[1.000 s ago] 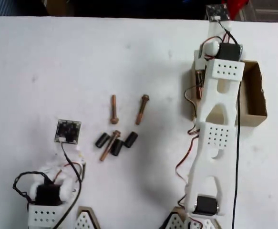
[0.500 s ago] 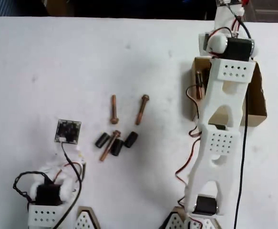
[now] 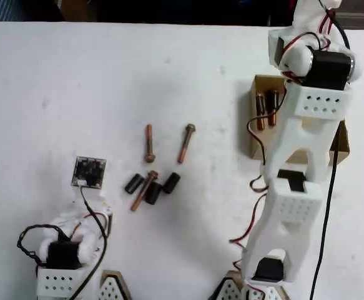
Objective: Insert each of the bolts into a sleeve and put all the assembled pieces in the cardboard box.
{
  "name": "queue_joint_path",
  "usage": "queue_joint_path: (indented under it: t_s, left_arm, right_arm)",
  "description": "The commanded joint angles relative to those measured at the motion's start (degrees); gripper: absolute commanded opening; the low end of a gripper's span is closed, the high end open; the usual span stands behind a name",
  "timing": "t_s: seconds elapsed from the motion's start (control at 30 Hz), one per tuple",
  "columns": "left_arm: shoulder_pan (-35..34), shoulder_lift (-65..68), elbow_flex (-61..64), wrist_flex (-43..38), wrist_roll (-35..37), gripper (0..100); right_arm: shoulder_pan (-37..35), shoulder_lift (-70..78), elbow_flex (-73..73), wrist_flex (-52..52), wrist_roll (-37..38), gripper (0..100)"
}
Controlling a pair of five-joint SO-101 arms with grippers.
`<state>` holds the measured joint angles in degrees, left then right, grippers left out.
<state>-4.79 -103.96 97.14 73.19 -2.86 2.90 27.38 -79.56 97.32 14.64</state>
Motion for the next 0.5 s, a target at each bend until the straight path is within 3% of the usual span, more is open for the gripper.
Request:
queue_joint_path:
  t_s: [0.0,0.47]
  left_arm:
    - [-0.4,-0.4,-0.2,0.3,-0.6,3]
    - [-0.4,-0.4,-0.2,0.4,-0.6,3]
  right_arm:
    - [-2.4,-11.5,8.3,1.5,0.3,1.6]
    - [-14.1,-42.2,42.5,1.2,0.3,1.7]
